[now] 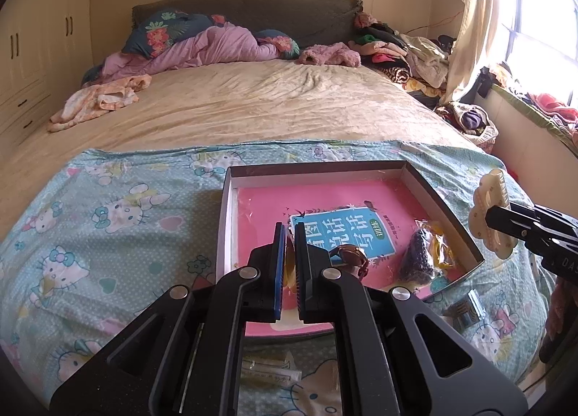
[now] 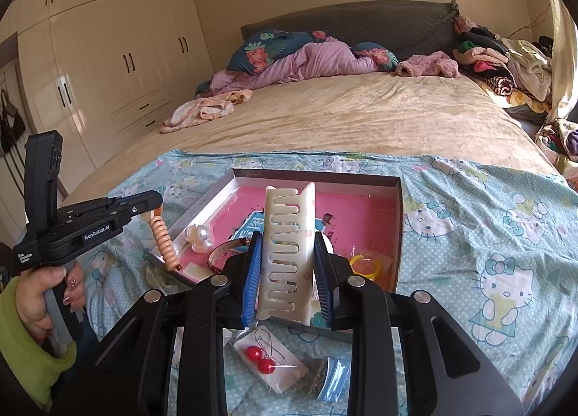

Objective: Organize jewelry
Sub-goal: 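Carry the hair tie and white comb into the pink box with both grippers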

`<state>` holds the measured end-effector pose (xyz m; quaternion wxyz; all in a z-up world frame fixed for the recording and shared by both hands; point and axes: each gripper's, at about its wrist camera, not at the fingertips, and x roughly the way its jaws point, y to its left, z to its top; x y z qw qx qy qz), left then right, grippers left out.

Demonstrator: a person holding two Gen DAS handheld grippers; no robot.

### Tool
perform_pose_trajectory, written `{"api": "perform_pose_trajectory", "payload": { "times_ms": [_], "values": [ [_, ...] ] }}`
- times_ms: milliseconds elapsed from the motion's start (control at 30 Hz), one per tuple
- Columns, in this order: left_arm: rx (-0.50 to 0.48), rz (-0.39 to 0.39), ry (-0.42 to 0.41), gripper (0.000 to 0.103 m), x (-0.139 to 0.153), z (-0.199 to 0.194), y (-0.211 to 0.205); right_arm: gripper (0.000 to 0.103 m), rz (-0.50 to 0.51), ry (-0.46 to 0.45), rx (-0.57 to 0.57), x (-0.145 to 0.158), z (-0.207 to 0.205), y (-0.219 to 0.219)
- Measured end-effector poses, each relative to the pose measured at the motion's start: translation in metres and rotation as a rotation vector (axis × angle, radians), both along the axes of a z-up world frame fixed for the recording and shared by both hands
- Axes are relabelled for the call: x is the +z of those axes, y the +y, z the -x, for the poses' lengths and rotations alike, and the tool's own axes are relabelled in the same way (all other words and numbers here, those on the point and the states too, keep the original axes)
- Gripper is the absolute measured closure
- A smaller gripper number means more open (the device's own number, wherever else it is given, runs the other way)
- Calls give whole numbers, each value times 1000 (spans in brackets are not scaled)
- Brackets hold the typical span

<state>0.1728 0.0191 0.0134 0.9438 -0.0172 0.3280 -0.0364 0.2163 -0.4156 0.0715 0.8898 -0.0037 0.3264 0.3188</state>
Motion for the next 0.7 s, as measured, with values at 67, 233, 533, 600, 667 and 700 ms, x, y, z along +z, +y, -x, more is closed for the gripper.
{"api": "perform_pose_trajectory", "payload": {
  "times_ms": [67,233,533,600,667,700],
  "values": [
    [0,0,5,103,-3,-2,1,77,2,2,0,-1,-3,4],
    [9,-12,16,103,-11,-4,3,77,9,22,4,-9,-12,16],
    [23,-19,39,103,-28,-8,9,77,31,64,10,-27,-26,38],
    [26,-16,44,103,-31,-8,11,77,39,74,9,-32,-29,42],
    [29,-19,49,103,-34,-9,12,77,47,87,8,-37,-33,45],
    [31,-20,50,102,-35,-9,12,77,51,92,6,-40,-34,47]
  ]
}}
